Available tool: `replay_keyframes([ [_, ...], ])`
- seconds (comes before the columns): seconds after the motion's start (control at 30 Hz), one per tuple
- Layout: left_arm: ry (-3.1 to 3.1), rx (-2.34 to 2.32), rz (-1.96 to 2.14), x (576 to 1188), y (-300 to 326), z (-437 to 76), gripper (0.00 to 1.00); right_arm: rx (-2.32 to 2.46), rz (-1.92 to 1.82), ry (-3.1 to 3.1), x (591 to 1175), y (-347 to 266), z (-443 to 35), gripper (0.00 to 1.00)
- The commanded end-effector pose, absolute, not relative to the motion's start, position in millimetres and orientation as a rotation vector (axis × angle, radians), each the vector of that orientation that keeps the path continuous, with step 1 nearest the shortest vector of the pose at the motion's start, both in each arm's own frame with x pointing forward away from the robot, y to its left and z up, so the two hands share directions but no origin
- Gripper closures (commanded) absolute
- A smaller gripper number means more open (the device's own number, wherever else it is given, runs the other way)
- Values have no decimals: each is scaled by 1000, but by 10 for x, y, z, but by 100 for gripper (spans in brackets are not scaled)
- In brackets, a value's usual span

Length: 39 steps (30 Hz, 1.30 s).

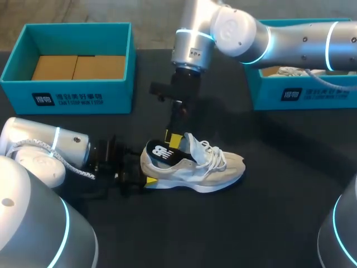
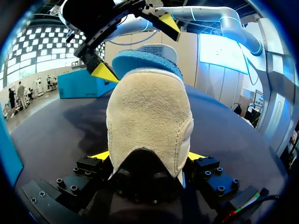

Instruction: Take the shoe out of the shoebox, open the shoe tongue, remove and reinsert the insole, then place the shoe into the shoebox

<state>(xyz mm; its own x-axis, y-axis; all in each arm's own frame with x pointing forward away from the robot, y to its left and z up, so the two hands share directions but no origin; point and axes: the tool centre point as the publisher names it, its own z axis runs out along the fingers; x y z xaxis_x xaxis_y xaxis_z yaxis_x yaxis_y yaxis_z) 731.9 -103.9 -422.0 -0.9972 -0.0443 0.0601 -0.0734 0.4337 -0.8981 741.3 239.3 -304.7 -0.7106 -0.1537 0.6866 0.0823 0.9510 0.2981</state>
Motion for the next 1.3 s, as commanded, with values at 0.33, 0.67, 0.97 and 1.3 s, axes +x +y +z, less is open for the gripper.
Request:
replay_keyframes([
  [0.33,-2638,108,1650,7326,-1038,-4246,100,73,-425,-2307,7352,2439,-3128,0],
  [0.67,-2638,108,1650,7326,-1038,-4246,100,23,-428,-2316,7313,2359,-3143,0],
  [0.97,-2638,108,1650,7326,-1038,-4246,100,37,-444,-2318,7369,2398,-3185,0],
  [1.3,-2638,108,1650,7326,-1038,-4246,100,20,-459,-2299,7251,2368,-3262,0],
])
